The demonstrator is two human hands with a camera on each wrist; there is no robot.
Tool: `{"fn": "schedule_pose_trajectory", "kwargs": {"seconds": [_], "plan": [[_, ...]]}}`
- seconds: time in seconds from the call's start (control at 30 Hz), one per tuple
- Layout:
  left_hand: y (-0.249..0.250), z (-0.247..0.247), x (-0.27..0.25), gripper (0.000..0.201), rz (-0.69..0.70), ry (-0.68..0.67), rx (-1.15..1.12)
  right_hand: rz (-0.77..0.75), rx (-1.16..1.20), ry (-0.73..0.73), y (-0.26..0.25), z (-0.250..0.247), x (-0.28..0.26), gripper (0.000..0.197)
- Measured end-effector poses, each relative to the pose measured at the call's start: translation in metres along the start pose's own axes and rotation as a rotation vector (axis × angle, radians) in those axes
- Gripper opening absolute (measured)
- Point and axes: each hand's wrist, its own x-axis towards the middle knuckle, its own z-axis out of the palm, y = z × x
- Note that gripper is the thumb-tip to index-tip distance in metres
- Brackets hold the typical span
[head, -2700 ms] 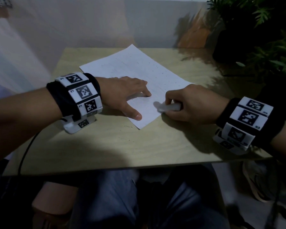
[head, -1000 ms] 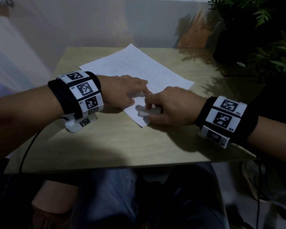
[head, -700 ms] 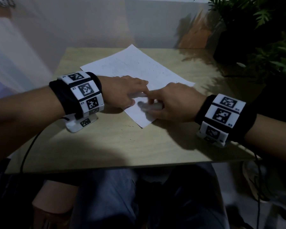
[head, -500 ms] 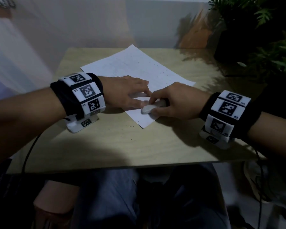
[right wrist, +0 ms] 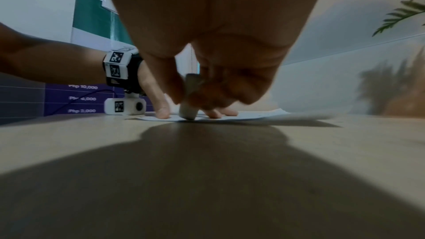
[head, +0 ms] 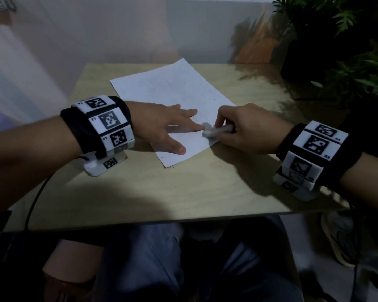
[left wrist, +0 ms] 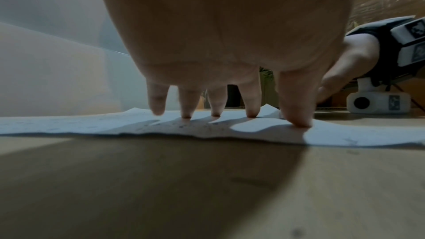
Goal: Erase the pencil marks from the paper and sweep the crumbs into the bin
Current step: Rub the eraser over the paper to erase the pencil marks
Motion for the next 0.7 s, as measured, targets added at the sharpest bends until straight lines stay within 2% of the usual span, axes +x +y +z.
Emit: {"fn": "schedule_pose_trajectory", "kwargs": {"seconds": [0.07, 0.17, 0.23, 0.33, 0.4, 0.5, 0.57, 0.63, 0.7], "plan": [[-0.002, 0.001, 0.001, 0.081, 0.001, 0.004, -0.013, 0.012, -0.067, 0.047, 0.001, 0.001, -0.001, 0.041], [-0.004, 0.002, 0.002, 0.080, 0.005, 0.009, -0.016, -0.133, 0.054, -0.102, -0.012, -0.001, -0.010, 0.050], [-0.005, 0.003, 0.003, 0.080, 0.003, 0.003, -0.016, -0.134, 0.120, -0.162, -0.014, -0.002, -0.013, 0.053], [-0.004, 0.002, 0.002, 0.079, 0.002, -0.002, -0.026, -0.030, -0.025, -0.011, -0.001, 0.000, -0.007, 0.041], [-0.004, 0.002, 0.002, 0.079, -0.002, -0.001, -0.032, -0.051, -0.094, 0.047, -0.001, 0.002, -0.008, 0.029], [-0.004, 0.002, 0.002, 0.081, 0.001, -0.002, -0.024, -0.180, 0.061, -0.110, -0.013, 0.002, -0.016, 0.032], [-0.004, 0.002, 0.002, 0.083, 0.001, -0.010, -0.019, -0.160, 0.141, -0.186, -0.014, 0.001, -0.016, 0.036], [-0.005, 0.002, 0.003, 0.084, 0.001, -0.015, -0.024, -0.098, 0.087, -0.107, -0.007, 0.000, -0.012, 0.039], [-0.005, 0.002, 0.003, 0.082, 0.004, -0.014, -0.032, -0.049, -0.055, 0.012, -0.001, 0.002, -0.008, 0.030]]}}
